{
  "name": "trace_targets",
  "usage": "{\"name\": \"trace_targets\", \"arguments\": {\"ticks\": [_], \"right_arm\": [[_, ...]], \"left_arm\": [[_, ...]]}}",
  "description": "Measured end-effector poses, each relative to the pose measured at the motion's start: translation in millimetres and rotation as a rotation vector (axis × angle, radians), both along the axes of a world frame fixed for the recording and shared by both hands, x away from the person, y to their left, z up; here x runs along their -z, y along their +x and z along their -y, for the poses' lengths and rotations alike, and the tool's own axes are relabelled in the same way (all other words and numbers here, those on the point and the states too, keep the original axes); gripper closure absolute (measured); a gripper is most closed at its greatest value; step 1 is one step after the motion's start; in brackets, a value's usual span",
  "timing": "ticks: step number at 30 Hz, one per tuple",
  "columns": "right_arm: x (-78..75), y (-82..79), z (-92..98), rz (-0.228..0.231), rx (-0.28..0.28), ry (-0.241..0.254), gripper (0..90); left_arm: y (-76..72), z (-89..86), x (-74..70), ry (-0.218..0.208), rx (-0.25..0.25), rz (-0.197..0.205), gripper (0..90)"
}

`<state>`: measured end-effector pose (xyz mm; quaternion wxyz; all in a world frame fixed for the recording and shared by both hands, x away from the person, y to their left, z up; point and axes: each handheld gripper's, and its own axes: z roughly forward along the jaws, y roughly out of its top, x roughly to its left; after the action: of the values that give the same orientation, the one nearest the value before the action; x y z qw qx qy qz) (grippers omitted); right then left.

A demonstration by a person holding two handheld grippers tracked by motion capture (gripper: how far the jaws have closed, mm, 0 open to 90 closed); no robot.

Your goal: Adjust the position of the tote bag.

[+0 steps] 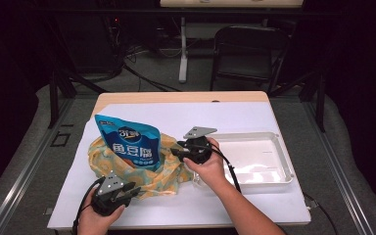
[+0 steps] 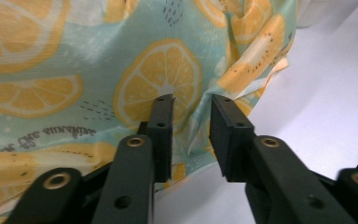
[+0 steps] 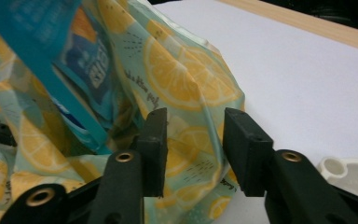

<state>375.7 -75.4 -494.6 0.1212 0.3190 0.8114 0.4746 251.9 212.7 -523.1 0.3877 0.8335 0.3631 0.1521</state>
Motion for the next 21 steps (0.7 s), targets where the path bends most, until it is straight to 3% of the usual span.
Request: {"name": "trace_targets", "arguments": {"ticks": [2,3,6,16,21], "right_arm": [[-2.3,-2.8,0.0,0.012,-0.003,0.002,56.6],[-3.5,-4.2,0.2,0.019,-0.007,0.003,55.8],[-5.7,-6.7,1.1,0.035,-0.003,-0.004,54.5],[-9.8,-9.6,5.9,0.038,-0.001,0.009,54.1],[-12.3,-12.5,6.1,0.039,-0.011,0.025,54.8]], "left_arm": [[-0.6,-1.1,-1.4,-0.013,0.0,0.003,64.2],[-2.1,-3.2,-4.6,-0.039,-0.007,0.008,62.0],[-3.5,-5.5,-8.0,-0.051,-0.017,0.021,58.2],[-10.7,-28.7,-33.6,-0.086,-0.093,0.09,56.8],[-11.7,-42.9,-47.6,-0.083,-0.14,0.129,56.8]]}}
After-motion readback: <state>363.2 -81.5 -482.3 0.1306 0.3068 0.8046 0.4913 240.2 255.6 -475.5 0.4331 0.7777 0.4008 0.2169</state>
